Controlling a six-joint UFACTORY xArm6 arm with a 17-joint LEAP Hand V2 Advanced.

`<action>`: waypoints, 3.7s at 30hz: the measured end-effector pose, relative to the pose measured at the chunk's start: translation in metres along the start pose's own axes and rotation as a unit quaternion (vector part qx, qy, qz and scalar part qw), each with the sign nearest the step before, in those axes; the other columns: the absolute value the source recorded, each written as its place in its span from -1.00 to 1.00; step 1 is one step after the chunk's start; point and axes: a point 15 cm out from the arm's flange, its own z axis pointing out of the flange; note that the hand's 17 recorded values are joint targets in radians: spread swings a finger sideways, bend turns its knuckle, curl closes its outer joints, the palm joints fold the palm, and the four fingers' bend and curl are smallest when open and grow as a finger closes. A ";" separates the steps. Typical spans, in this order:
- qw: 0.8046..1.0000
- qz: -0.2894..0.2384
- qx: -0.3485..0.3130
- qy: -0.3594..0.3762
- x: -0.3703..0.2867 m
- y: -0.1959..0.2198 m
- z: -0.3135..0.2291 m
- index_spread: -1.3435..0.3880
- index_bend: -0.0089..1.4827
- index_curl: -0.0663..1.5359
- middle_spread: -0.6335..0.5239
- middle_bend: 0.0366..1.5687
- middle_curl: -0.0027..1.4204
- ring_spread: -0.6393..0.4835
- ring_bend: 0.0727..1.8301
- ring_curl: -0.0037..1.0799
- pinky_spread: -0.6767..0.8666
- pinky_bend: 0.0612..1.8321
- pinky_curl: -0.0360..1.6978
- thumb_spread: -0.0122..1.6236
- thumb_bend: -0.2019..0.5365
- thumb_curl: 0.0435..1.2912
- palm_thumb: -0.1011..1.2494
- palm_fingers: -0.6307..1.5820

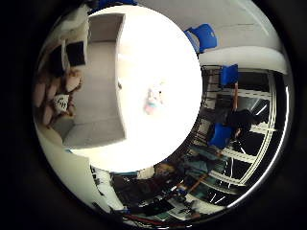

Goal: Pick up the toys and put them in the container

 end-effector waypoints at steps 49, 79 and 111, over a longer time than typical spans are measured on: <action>0.986 0.040 -0.137 0.085 0.257 0.161 0.022 0.06 -0.78 -0.61 0.18 -0.79 -0.53 0.48 -0.69 -0.54 0.43 -0.49 -0.62 0.34 -0.51 -0.59 -0.01 -0.40; 0.990 0.003 -0.112 0.082 0.275 0.089 0.124 0.05 -0.77 -0.58 0.15 -0.82 -0.58 0.50 -0.76 -0.53 0.41 -0.56 -0.61 0.35 -0.50 -0.58 0.08 -0.44; 0.990 -0.014 -0.127 0.060 0.244 0.092 0.220 0.09 -0.75 -0.52 -0.10 -0.69 -0.52 0.44 -0.86 -0.56 0.43 -0.72 -0.63 0.27 -0.50 -0.54 0.25 -0.20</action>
